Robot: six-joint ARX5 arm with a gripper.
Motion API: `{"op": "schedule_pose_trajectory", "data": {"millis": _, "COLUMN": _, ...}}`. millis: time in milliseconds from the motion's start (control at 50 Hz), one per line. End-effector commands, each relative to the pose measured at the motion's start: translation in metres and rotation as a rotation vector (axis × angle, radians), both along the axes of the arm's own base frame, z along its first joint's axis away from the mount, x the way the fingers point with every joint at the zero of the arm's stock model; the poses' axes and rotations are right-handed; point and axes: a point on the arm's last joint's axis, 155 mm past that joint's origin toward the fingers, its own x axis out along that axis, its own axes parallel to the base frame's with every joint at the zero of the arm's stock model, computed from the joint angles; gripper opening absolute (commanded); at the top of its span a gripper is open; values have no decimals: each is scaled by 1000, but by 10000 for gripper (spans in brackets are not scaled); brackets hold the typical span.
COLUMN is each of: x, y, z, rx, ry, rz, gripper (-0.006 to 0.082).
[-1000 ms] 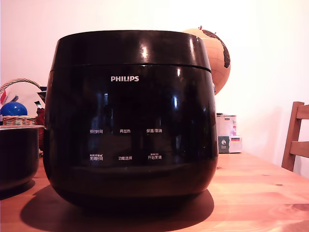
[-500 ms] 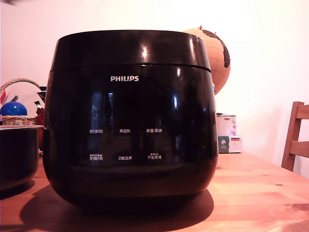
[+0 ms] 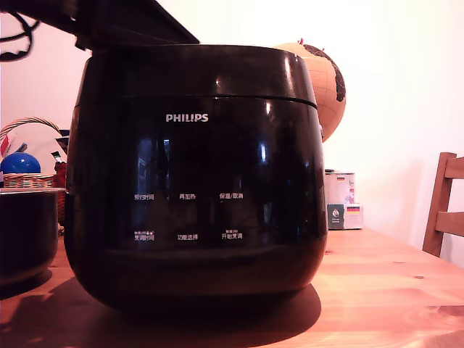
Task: Open the rice cooker by pressing the large metal button on the top of its lid with medium force
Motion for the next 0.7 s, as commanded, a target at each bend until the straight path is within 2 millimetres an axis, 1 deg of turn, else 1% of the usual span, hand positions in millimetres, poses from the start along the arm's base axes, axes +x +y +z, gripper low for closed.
{"op": "schedule_pose_trajectory", "data": {"millis": 0, "x": 4, "y": -2, "z": -9, "rx": 19, "ry": 13, "rz": 6, "gripper": -21}}
{"op": "schedule_pose_trajectory", "data": {"millis": 120, "x": 5, "y": -2, "z": -20, "rx": 46, "ry": 43, "rz": 13, "gripper": -21}}
{"op": "schedule_pose_trajectory", "data": {"millis": 300, "x": -1, "y": 2, "z": -50, "rx": 129, "ry": 131, "rz": 16, "gripper": -21}}
{"op": "schedule_pose_trajectory", "data": {"millis": 540, "x": -10, "y": 12, "z": -76, "rx": 238, "ry": 179, "rz": 17, "gripper": -21}}
{"op": "schedule_pose_trajectory", "data": {"millis": 680, "x": -12, "y": 20, "z": -91, "rx": 293, "ry": 217, "rz": 45, "gripper": -21}}
